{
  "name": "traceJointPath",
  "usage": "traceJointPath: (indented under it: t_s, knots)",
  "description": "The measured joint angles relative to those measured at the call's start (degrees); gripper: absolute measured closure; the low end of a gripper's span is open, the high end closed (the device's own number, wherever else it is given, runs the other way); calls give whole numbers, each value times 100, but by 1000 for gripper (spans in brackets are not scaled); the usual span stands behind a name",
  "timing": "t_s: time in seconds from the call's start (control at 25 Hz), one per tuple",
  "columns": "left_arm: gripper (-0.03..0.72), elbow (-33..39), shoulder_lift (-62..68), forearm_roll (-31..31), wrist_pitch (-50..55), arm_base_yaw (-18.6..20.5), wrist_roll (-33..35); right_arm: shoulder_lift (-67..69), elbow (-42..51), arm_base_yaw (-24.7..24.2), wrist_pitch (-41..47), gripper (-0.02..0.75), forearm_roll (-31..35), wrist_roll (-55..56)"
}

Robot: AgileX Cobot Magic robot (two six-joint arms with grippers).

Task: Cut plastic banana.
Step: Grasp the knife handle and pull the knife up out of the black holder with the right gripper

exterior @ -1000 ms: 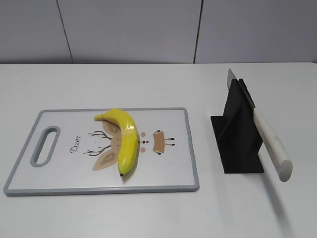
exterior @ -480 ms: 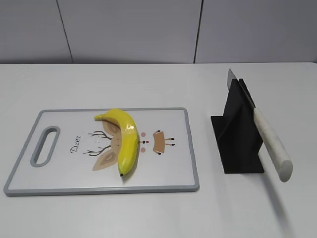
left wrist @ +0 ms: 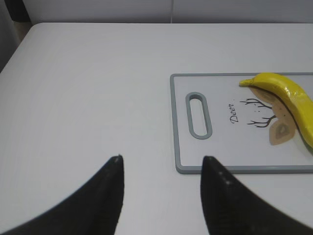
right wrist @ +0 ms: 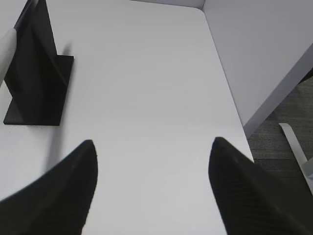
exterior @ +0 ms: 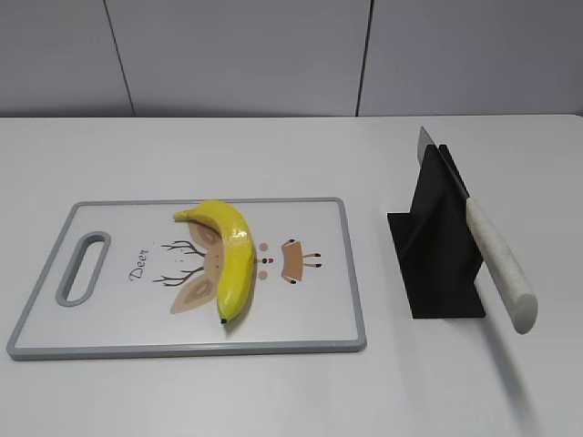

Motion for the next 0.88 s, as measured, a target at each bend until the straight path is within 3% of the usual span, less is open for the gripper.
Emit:
traceJointPath:
  t_s: [0.48,0.88]
  knots:
    - [200,0,0,0,0,0,0,59,-121,0,21,198,-9,-5]
    - [199,0,0,0,0,0,0,1923,-1641,0,1091,198,143,42]
